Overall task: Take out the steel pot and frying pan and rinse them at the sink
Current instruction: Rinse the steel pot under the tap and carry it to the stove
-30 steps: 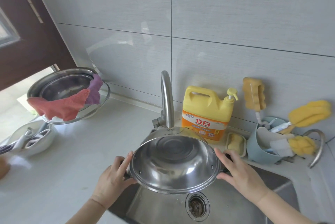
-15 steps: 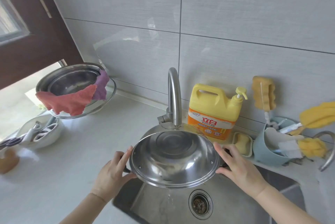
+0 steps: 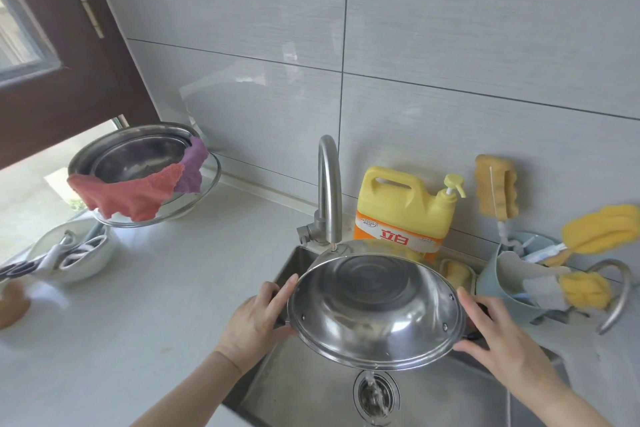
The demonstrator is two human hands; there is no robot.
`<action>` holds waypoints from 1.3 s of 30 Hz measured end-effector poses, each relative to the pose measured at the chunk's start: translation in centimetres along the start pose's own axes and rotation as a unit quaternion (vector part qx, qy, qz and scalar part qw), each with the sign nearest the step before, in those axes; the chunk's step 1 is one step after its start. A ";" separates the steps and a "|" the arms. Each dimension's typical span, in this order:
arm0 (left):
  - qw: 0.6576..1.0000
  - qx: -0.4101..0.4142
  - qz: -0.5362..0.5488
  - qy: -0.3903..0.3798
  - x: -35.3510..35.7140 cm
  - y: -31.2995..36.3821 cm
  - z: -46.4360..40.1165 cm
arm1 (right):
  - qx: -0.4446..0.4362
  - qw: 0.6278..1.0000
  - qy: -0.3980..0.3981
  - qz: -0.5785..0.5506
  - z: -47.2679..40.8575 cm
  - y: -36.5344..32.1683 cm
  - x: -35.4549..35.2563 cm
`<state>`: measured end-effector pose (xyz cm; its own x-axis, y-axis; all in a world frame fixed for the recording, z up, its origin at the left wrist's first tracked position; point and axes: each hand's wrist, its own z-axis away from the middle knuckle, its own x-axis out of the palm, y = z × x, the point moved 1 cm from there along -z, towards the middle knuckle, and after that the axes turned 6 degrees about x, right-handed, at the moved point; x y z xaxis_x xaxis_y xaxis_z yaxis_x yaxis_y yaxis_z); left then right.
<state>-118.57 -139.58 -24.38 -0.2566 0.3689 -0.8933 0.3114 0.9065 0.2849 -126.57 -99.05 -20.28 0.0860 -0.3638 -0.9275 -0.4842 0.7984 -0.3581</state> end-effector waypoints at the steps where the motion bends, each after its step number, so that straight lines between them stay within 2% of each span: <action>1: 1.000 -0.009 0.004 0.000 -0.2 -0.2 0.4 | -0.009 1.000 0.000 0.000 -0.3 -0.2 0.3; 11: 0.997 -0.073 0.016 0.011 -4.1 -3.9 6.3 | -0.113 0.994 0.006 0.000 -4.6 -4.9 4.3; 19: 0.994 -0.098 0.039 -0.016 -5.4 -3.2 5.6 | -0.103 0.995 0.013 -0.006 -4.0 -4.8 4.4; 26: 0.999 -0.008 0.006 -0.035 -1.6 0.4 1.5 | -0.019 0.999 0.032 0.006 1.0 -0.6 1.3; 30: 0.999 0.051 -0.001 -0.002 -0.5 3.7 -1.0 | 0.042 0.998 0.043 0.003 4.2 1.6 -1.2; 34: 0.992 0.105 -0.003 0.070 -0.2 6.7 -2.8 | 0.017 0.989 0.148 0.010 6.3 2.8 -4.3; 39: 0.982 0.151 -0.019 0.113 -0.7 8.6 -3.8 | -0.006 0.984 0.177 -0.017 7.6 3.3 -5.7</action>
<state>-119.18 -131.26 -19.93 -0.4593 0.4033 -0.7914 0.5461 0.8309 0.1065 -122.08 -90.70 -16.95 -0.2049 -0.5357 -0.8192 -0.4961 0.7783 -0.3849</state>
